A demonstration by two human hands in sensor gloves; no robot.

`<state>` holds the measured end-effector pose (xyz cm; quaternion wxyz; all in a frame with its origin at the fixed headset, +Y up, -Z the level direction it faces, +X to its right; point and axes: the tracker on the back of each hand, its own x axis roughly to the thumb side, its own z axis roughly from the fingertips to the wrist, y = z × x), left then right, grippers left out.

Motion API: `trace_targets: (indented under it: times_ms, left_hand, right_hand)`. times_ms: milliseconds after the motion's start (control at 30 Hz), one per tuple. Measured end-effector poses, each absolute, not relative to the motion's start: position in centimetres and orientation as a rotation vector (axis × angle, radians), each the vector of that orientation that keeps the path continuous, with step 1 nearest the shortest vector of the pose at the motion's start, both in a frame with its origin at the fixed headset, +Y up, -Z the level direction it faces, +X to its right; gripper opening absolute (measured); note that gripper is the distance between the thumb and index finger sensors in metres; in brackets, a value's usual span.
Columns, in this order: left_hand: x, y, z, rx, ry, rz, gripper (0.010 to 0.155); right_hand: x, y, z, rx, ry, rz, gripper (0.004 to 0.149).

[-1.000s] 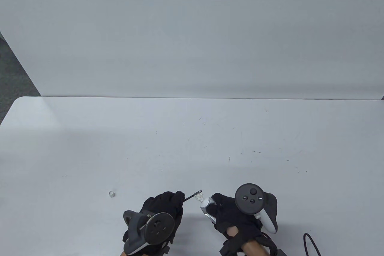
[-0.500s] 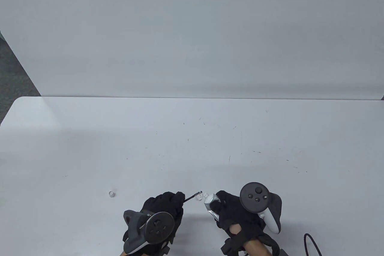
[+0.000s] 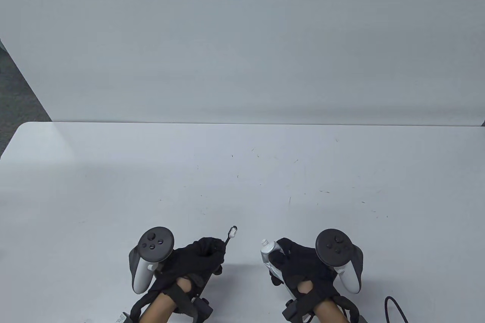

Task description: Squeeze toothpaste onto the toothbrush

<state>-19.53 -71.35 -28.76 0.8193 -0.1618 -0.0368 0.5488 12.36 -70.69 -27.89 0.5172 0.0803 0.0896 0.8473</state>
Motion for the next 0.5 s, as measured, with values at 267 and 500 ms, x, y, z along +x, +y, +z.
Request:
trace_targets:
  times_ms: [267,500]
  left_hand:
    - [-23.1,-72.6,-30.2,-0.311,0.128,1.175,0.040]
    - [-22.9,-74.8,-32.4,-0.265,0.267,0.915,0.043]
  right_hand:
    - [12.6,-70.6,-27.9,0.196,0.211,2.013,0.052]
    - [12.8,-70.4,-27.9,0.204,0.213,1.994,0.052]
